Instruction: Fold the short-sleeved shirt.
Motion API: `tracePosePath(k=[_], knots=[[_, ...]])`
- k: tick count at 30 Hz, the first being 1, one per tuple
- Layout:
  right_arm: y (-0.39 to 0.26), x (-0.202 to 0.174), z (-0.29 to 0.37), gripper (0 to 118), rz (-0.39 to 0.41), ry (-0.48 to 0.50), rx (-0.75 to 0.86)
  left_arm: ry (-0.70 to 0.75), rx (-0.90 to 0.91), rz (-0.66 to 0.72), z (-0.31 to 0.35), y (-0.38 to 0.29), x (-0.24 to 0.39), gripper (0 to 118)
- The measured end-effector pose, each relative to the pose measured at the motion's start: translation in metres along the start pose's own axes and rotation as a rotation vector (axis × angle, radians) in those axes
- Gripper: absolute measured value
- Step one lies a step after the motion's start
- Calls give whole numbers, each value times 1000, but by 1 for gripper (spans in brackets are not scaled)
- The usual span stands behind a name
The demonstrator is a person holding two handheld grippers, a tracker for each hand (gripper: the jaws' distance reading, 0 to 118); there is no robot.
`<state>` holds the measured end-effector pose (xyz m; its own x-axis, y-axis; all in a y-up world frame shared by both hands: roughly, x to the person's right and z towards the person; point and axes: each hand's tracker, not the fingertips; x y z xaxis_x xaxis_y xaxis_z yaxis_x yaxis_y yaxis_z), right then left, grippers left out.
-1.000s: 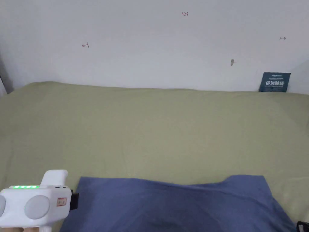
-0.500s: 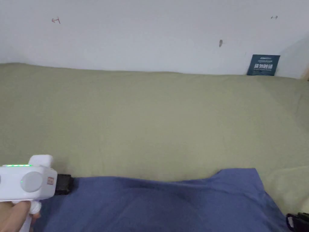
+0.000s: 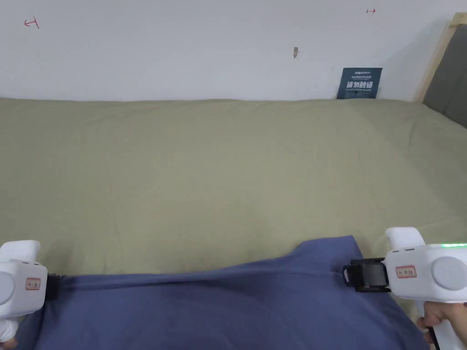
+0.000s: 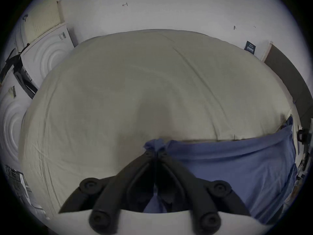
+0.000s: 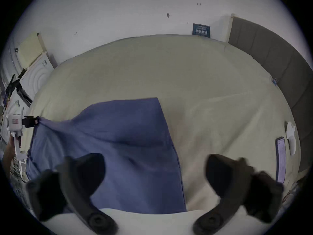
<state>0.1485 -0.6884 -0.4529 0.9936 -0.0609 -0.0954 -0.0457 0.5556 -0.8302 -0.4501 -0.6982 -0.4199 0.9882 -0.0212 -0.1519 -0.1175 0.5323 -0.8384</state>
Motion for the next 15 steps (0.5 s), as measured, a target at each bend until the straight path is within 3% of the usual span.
tracePosePath(k=[1,5,6,7,8,9,10,11,15], knots=[[2,1,-8,103,2,-26,-45,-2,-1,-1,-1,0,0,2],[1,-34,-14,101,28,-30,-90,3,-1,-12,-1,0,2,3],[-2,-38,-11,92,40,-45,-81,3,1,-14,0,0,2,3],[-1,-26,-18,67,49,-64,-39,1,5,-12,3,-1,1,3],[-1,-22,-13,58,49,-39,-25,-3,6,-8,7,-1,0,3],[-1,-20,-7,35,39,-15,-28,-8,8,-4,8,-1,-2,3],[-3,-19,4,2,21,41,-3,-17,17,-6,13,-2,-4,3],[-6,-20,14,2,19,6,17,-18,21,-7,20,-4,-5,3],[-12,-18,58,2,46,37,81,-41,69,1,60,-15,-12,3]])
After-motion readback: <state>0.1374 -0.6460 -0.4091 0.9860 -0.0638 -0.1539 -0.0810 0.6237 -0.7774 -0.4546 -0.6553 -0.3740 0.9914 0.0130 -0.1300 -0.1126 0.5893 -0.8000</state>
